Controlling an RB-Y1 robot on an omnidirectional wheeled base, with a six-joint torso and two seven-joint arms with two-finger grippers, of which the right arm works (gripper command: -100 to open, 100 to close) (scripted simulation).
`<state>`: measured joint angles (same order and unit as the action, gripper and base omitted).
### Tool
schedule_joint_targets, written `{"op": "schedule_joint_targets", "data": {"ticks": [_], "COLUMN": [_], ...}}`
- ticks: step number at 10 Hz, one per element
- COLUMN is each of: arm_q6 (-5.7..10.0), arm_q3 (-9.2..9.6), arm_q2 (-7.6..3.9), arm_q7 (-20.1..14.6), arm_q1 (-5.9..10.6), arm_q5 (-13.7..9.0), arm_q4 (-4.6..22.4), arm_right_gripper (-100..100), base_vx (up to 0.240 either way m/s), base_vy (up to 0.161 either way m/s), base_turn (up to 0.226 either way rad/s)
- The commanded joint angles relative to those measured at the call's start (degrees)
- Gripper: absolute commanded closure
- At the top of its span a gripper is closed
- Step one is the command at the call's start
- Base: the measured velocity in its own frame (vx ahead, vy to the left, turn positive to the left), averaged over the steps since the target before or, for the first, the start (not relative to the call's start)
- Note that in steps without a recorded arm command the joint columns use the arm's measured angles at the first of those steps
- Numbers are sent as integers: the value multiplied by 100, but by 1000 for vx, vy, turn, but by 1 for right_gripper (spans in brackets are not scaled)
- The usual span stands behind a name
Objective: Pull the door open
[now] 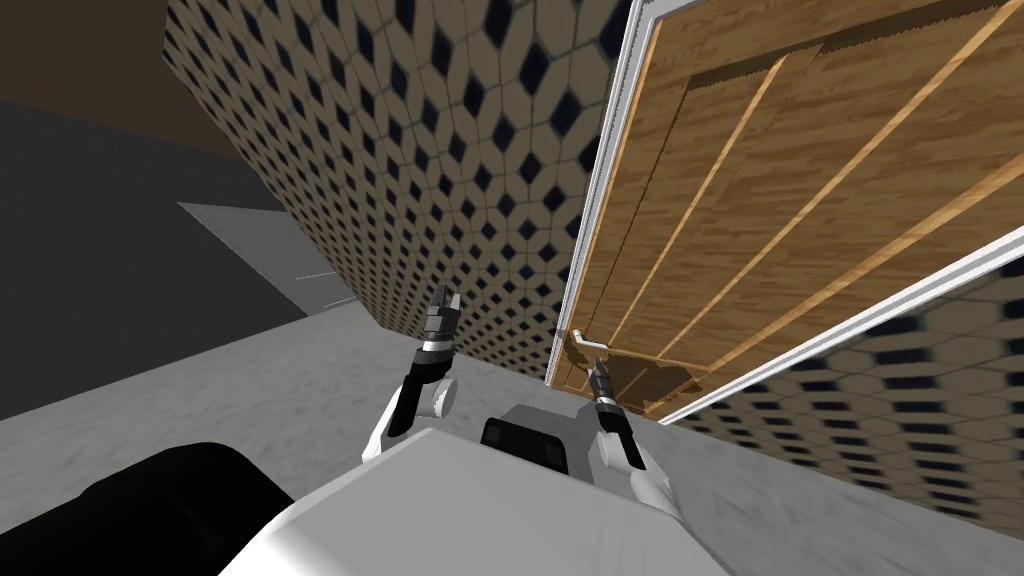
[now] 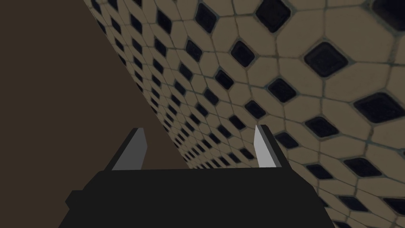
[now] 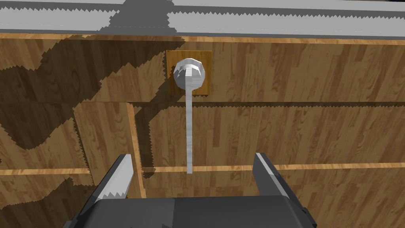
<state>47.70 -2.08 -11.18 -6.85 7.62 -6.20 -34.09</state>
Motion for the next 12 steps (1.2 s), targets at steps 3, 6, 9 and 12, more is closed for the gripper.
{"op": "schedule_joint_targets", "data": {"ticks": [3, 6, 9, 12], "arm_q6": [153, 215, 334, 397], "arm_q3": [-99, -139, -216, -240], "arm_q2": [-244, -343, -531, -611], "arm_q7": [-205, -289, -448, -509], "arm_q1": [-149, -210, -326, -349], "arm_q5": [-86, -122, -189, -211], "arm_q4": [95, 134, 195, 291], "arm_right_gripper": [-100, -100, -100, -100], "base_vx": [161, 95, 154, 94], "base_vy": [37, 30, 4, -4], "base_turn": [132, 38, 138, 50]}}
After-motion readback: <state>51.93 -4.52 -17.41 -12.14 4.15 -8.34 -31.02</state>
